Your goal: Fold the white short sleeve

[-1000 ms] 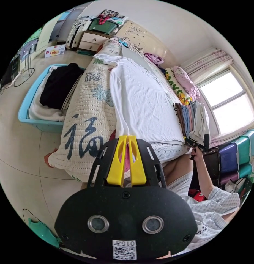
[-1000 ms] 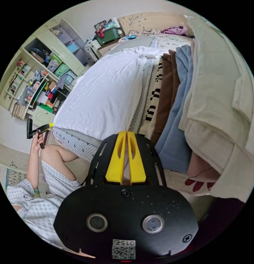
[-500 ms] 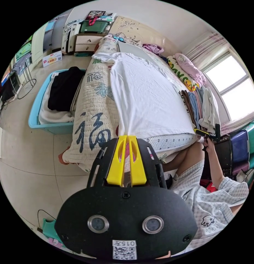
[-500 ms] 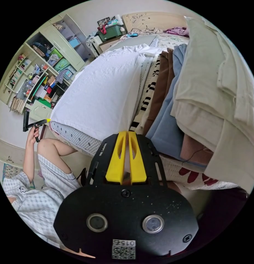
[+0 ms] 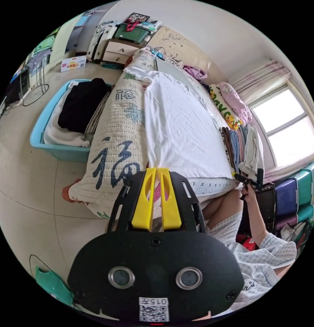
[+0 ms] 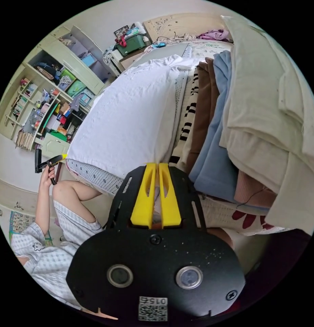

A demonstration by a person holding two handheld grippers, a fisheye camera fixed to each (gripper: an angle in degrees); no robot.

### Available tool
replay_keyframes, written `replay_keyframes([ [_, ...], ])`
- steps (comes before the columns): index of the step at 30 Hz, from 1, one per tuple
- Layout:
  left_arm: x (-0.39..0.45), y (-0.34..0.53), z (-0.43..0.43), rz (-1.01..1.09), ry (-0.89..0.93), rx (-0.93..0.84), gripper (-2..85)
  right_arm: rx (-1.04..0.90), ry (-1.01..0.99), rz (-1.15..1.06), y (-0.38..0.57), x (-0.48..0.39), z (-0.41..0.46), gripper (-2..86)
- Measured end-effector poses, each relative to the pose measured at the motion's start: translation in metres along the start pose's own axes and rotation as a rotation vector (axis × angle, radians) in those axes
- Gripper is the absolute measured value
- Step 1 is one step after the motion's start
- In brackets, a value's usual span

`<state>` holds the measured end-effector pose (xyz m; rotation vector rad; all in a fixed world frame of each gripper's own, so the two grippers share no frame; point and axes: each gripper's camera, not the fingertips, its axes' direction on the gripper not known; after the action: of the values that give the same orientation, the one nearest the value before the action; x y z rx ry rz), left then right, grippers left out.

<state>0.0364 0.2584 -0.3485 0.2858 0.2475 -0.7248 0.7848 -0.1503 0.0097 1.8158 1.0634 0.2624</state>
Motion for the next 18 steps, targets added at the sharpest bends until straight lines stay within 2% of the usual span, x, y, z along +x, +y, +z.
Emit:
replay_keyframes([
  [9, 0.014, 0.012, 0.014, 0.058, -0.089, 0.027, -0.6, -0.112, 0.135, -0.105, -0.021, -0.035, 0.015, -0.3],
  [12, 0.016, 0.001, 0.036, 0.087, -0.098, -0.062, -0.6, -0.301, 0.222, -0.174, -0.051, -0.058, 0.038, -0.1],
  [18, 0.04, -0.011, 0.067, 0.209, -0.202, -0.161, -0.4, -0.511, 0.314, -0.251, -0.088, -0.084, 0.062, 1.3],
])
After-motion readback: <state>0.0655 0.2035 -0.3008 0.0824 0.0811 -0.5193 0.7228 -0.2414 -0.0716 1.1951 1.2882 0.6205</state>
